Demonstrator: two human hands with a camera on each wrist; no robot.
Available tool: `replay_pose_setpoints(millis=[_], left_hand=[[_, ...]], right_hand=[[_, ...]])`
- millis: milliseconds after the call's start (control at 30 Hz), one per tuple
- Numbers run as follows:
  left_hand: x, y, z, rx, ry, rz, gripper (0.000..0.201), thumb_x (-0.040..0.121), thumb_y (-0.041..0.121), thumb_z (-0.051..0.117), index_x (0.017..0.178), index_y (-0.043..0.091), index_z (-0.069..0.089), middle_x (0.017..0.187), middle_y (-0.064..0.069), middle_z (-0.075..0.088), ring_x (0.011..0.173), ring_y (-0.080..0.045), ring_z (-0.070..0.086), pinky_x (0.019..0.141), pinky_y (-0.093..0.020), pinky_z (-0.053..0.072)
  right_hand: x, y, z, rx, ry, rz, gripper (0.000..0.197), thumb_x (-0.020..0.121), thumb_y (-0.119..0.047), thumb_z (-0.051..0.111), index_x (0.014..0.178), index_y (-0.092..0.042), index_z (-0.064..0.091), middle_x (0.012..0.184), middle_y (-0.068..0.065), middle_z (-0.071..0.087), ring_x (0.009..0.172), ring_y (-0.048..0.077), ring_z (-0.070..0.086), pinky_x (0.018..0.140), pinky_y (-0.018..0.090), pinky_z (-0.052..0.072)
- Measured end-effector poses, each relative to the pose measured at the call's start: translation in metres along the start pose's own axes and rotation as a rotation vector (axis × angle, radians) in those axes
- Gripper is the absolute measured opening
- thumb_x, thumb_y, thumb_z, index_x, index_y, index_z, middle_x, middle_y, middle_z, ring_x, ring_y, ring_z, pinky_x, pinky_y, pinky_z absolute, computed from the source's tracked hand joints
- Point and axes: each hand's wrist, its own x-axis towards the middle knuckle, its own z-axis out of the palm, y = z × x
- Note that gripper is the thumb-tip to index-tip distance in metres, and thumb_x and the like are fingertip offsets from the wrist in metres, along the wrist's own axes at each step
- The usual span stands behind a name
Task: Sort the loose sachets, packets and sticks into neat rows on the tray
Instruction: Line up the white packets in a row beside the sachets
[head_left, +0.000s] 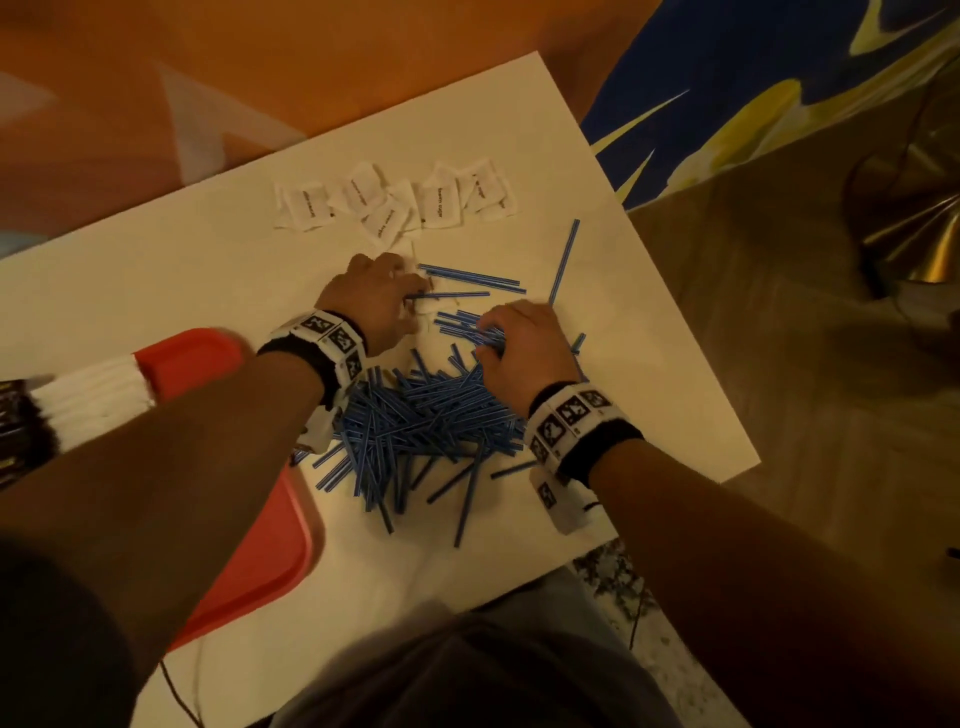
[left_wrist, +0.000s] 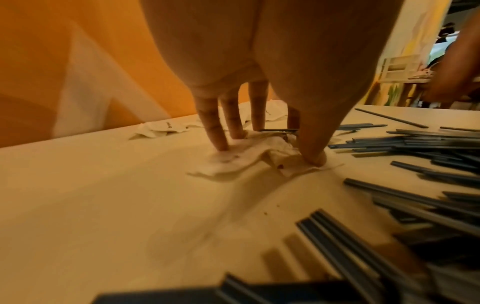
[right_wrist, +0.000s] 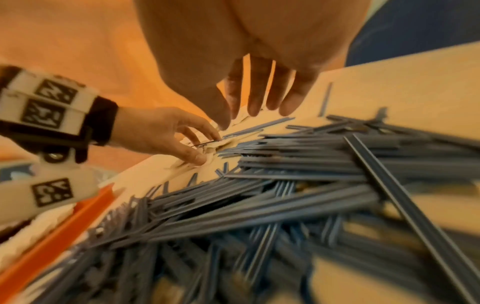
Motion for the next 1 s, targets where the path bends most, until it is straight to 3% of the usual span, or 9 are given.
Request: replay_pose_setpoints(millis=[100, 167, 233, 300, 400, 567, 767, 900, 1000], left_hand=[[-0.005, 0.002, 0.006, -0.012, 0.030, -0.042, 0.053, 0.093, 0.041, 0.061, 0.144, 0.036, 0.047, 0.154, -0.007, 0.032, 0.134, -0.036, 0.033, 0.103, -0.053, 0.040], [-0.006, 0.005, 0.009, -0.054, 0.017, -0.050, 0.053, 0.094, 0.035, 0.061, 0.144, 0.034, 0.048, 0.153, -0.009, 0.032, 0.132, -0.038, 0.032, 0.103, -0.053, 0.041], [-0.006, 0.006, 0.011, -0.093, 0.024, -0.063, 0.049, 0.093, 0.029, 0.062, 0.141, 0.028, 0.052, 0.151, -0.011, 0.034, 0.130, -0.038, 0.033, 0.103, -0.052, 0.042], [-0.007, 0.003, 0.013, -0.114, 0.057, -0.073, 0.042, 0.092, 0.022, 0.064, 0.134, 0.022, 0.059, 0.146, -0.013, 0.040, 0.126, -0.040, 0.038, 0.103, -0.050, 0.041], [-0.008, -0.009, 0.015, -0.127, 0.132, -0.086, 0.028, 0.092, 0.019, 0.063, 0.119, 0.013, 0.068, 0.129, -0.016, 0.053, 0.113, -0.042, 0.049, 0.097, -0.046, 0.042], [-0.017, -0.020, 0.013, -0.165, 0.216, -0.097, 0.019, 0.089, 0.007, 0.063, 0.107, 0.003, 0.069, 0.116, -0.020, 0.057, 0.102, -0.042, 0.055, 0.089, -0.043, 0.044], [-0.026, -0.027, 0.010, -0.291, 0.278, -0.175, 0.011, 0.086, 0.010, 0.070, 0.095, 0.006, 0.074, 0.099, -0.017, 0.067, 0.091, -0.034, 0.063, 0.076, -0.032, 0.046], [-0.036, -0.034, 0.002, -0.594, 0.383, -0.391, 0.005, 0.085, 0.014, 0.073, 0.090, 0.015, 0.072, 0.089, -0.004, 0.068, 0.079, -0.019, 0.062, 0.070, -0.021, 0.045], [-0.047, -0.033, -0.002, -0.993, 0.440, -0.491, 0.010, 0.082, 0.014, 0.077, 0.079, 0.019, 0.069, 0.086, -0.004, 0.070, 0.083, -0.022, 0.067, 0.082, -0.034, 0.056]], right_hand=[[0.031, -0.012, -0.003, -0.192, -0.099, -0.089, 0.051, 0.093, -0.029, 0.062, 0.141, -0.028, 0.046, 0.157, 0.000, 0.028, 0.147, 0.024, 0.015, 0.120, 0.045, 0.017], [0.050, -0.016, 0.000, -0.288, -0.241, -0.109, 0.065, 0.095, -0.033, 0.060, 0.150, -0.037, 0.028, 0.164, -0.005, 0.007, 0.151, 0.025, 0.000, 0.121, 0.050, 0.009], [0.061, -0.016, 0.007, -0.359, -0.345, -0.121, 0.068, 0.096, -0.033, 0.059, 0.152, -0.040, 0.022, 0.165, -0.006, 0.001, 0.151, 0.027, -0.004, 0.120, 0.055, 0.006], [0.061, -0.010, 0.014, -0.415, -0.360, -0.146, 0.059, 0.098, -0.032, 0.056, 0.150, -0.038, 0.028, 0.165, -0.006, 0.007, 0.151, 0.027, -0.001, 0.120, 0.056, 0.005], [0.051, 0.004, 0.017, -0.408, -0.282, -0.175, 0.046, 0.102, -0.026, 0.047, 0.147, -0.034, 0.039, 0.162, -0.006, 0.020, 0.151, 0.022, 0.009, 0.122, 0.049, 0.004], [0.045, 0.014, 0.012, -0.376, -0.241, -0.206, 0.044, 0.102, -0.018, 0.046, 0.145, -0.031, 0.044, 0.159, -0.005, 0.028, 0.150, 0.021, 0.015, 0.122, 0.045, 0.006], [0.043, 0.008, 0.010, -0.283, -0.198, -0.152, 0.042, 0.101, -0.022, 0.049, 0.143, -0.025, 0.048, 0.157, -0.003, 0.034, 0.149, 0.019, 0.018, 0.122, 0.041, 0.006], [0.033, -0.004, 0.000, -0.099, -0.103, -0.120, 0.039, 0.099, -0.018, 0.053, 0.137, -0.018, 0.053, 0.150, 0.003, 0.044, 0.145, 0.022, 0.028, 0.121, 0.036, 0.015], [0.028, -0.022, -0.004, 0.098, -0.053, -0.090, 0.031, 0.095, -0.018, 0.059, 0.127, -0.017, 0.060, 0.135, 0.004, 0.056, 0.129, 0.021, 0.046, 0.111, 0.034, 0.035]])
